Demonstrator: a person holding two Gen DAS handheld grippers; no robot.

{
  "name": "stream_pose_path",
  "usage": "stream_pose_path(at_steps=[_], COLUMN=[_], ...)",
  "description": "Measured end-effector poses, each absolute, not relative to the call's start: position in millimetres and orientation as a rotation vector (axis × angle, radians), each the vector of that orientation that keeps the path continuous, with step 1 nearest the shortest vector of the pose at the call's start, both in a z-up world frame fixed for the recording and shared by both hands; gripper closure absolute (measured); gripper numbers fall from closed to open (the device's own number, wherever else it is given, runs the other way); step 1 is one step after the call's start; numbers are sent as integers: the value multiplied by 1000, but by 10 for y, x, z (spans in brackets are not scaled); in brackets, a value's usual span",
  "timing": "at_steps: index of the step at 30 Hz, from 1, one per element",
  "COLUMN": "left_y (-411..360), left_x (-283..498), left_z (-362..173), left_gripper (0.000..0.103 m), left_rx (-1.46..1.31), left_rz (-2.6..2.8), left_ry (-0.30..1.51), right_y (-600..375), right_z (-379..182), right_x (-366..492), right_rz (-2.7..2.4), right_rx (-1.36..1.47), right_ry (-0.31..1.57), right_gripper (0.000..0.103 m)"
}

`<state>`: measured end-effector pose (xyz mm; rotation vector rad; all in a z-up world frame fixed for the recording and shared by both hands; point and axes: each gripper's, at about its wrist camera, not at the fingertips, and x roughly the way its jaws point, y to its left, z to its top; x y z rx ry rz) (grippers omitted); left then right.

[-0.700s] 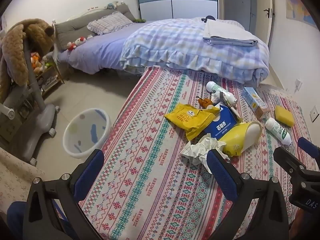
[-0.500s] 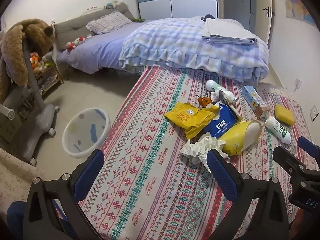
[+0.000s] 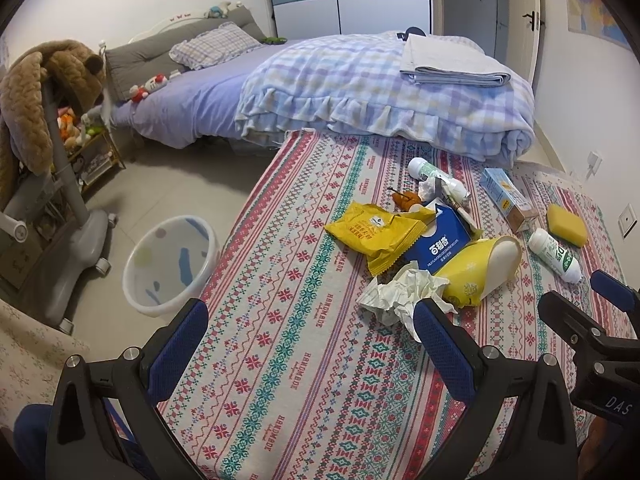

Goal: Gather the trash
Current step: 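Move both tools toward the trash on the rug, then grasp the white-green bottle with the right tool while the left tool grasps crumpled tissue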

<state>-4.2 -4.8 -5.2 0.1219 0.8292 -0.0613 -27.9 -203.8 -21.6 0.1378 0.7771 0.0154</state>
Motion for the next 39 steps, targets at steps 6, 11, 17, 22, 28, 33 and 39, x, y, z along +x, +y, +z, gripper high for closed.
stream_pose_path(at_steps=[6, 11, 17, 22, 28, 33, 39], left_y=[-69, -123, -242, -284, -421, -586, -774], left_x=[-19, 45, 303, 582, 732, 667, 735], left_z=[-71, -120, -178, -210, -519, -778, -1022], left_gripper=[0, 0, 0, 0, 2, 10, 51], left_rx=[141, 173, 185, 198, 193, 209, 253], left_rz=[-64, -100, -207, -267, -334, -407, -412], left_ry=[829, 855, 947, 1027, 1094, 1136, 1144], right_y=[-2244, -2652, -3023, -3276, -3529, -3567, -3611], right_z=[-115, -31, -42, -228, -523, -648, -666], right_x=[-296, -194, 76, 269, 432, 472, 504], right_rz=[-57, -185, -175, -129, -88, -80, -73], right_rx=[99, 73, 46, -7, 35, 11, 31], right_ry=[748, 774, 876, 932, 1067, 1109, 1117], right_gripper=[0, 0, 0, 0, 0, 0, 3])
